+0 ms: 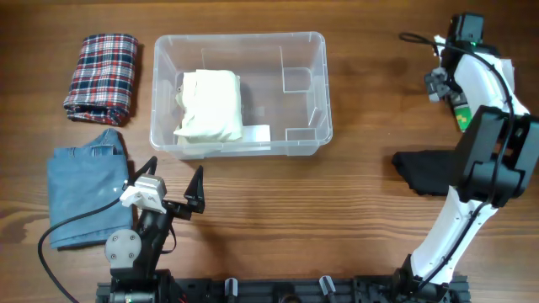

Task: Pack container
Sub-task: 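Withdraw the right gripper and move it to the white printed T-shirt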

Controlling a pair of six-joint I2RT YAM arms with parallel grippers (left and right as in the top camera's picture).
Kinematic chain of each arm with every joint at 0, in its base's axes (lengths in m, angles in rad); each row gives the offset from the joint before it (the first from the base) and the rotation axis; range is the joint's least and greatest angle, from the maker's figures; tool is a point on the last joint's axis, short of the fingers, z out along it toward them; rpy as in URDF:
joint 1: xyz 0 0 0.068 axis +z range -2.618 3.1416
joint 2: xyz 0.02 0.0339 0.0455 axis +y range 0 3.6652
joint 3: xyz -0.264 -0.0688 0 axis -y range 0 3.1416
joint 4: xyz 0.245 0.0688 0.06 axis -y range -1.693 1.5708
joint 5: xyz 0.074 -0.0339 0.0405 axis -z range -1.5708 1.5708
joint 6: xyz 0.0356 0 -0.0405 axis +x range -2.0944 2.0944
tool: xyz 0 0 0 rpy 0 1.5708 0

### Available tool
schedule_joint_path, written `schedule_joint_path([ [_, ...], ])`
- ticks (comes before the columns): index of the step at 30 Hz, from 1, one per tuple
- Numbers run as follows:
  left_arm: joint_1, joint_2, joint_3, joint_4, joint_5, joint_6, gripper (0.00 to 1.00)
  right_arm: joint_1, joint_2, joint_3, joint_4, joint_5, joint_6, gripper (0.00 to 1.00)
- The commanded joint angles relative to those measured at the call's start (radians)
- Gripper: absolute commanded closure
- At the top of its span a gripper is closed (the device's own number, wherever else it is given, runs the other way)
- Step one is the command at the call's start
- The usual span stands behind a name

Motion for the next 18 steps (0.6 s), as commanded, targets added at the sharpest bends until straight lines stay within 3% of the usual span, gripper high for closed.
schedule_joint_path([
  [1, 0.008, -0.007, -0.004, -0.004, -0.006, 0.012, 0.00, -0.008, 0.017, -0.051, 0.014, 0.020, 0.024, 0.00],
  [18, 0.008, -0.007, -0.004, -0.004, -0.006, 0.012, 0.00, -0.040, 0.017, -0.208, 0.175, 0.071, -0.005, 0.00],
])
